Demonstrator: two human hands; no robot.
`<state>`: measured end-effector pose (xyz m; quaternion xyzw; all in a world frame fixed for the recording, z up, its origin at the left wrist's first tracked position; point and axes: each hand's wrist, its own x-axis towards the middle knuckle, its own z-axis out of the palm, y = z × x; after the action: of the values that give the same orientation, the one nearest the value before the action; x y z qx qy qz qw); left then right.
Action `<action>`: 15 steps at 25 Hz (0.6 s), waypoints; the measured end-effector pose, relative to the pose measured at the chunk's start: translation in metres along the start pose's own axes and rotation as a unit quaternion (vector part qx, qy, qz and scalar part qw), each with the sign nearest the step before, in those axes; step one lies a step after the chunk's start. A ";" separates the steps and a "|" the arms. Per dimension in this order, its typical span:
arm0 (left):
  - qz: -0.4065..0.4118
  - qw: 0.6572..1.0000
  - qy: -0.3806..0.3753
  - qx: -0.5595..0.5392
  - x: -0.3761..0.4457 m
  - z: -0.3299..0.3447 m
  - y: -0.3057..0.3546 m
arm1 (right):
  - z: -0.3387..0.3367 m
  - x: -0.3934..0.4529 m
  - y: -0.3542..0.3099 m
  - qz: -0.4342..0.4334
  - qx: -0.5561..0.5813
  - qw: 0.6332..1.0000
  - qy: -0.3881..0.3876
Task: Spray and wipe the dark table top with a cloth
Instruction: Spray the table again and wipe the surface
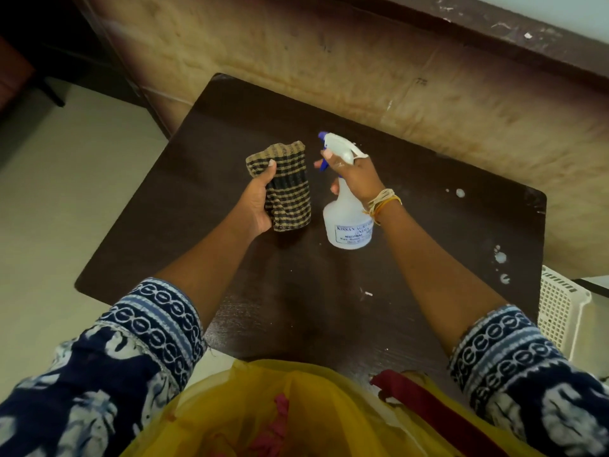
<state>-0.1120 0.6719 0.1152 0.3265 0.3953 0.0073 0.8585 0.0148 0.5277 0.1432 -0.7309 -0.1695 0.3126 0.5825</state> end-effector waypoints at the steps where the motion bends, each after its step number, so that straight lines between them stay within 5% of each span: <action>1: 0.001 1.000 0.011 0.002 0.000 -0.009 0.005 | 0.009 0.012 -0.006 -0.002 0.015 1.000 0.009; 15: -0.006 0.996 0.083 -0.019 0.003 -0.101 0.047 | 0.130 0.121 -0.039 -0.018 0.074 0.997 0.032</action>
<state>-0.1675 0.7658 0.0912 0.3065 0.4668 0.0369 0.8287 0.0249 0.7094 0.1330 -0.6922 -0.1401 0.2899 0.6459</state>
